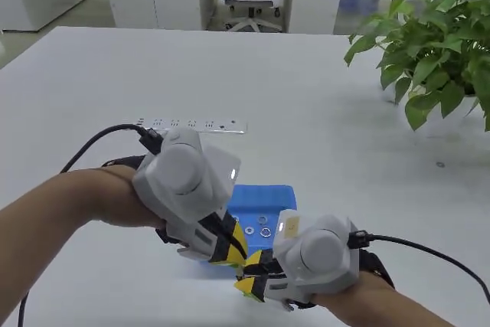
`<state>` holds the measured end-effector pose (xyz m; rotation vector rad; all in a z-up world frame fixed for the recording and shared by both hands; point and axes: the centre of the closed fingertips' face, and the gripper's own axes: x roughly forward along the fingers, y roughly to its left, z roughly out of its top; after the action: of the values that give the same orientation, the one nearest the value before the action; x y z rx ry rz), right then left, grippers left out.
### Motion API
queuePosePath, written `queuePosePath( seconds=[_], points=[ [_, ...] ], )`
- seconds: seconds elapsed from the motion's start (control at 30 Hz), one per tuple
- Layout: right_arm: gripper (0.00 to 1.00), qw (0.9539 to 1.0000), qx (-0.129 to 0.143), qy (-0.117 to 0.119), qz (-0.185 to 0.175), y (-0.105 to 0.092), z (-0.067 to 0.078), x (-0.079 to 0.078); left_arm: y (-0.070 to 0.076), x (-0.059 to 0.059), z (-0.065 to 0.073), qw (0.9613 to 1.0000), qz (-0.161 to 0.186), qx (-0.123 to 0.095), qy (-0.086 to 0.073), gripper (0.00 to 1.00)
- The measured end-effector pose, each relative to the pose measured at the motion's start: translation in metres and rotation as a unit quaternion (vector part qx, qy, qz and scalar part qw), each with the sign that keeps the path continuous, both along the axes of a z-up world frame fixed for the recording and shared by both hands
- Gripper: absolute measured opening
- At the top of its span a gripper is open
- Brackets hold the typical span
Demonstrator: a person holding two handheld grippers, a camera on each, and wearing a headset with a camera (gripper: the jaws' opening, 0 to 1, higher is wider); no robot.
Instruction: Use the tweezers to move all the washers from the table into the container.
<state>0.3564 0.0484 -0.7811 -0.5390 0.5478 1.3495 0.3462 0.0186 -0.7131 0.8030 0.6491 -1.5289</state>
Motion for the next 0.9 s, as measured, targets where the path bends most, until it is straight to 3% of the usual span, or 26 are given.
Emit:
queuePosePath(
  seconds=[0.9],
  points=[
    [0.13, 0.9999, -0.002, 0.012, 0.002, 0.005, -0.012, 0.004, 0.002, 0.006, -0.014, 1.0000, 0.001, 0.003, 0.007, 0.06]
  ],
)
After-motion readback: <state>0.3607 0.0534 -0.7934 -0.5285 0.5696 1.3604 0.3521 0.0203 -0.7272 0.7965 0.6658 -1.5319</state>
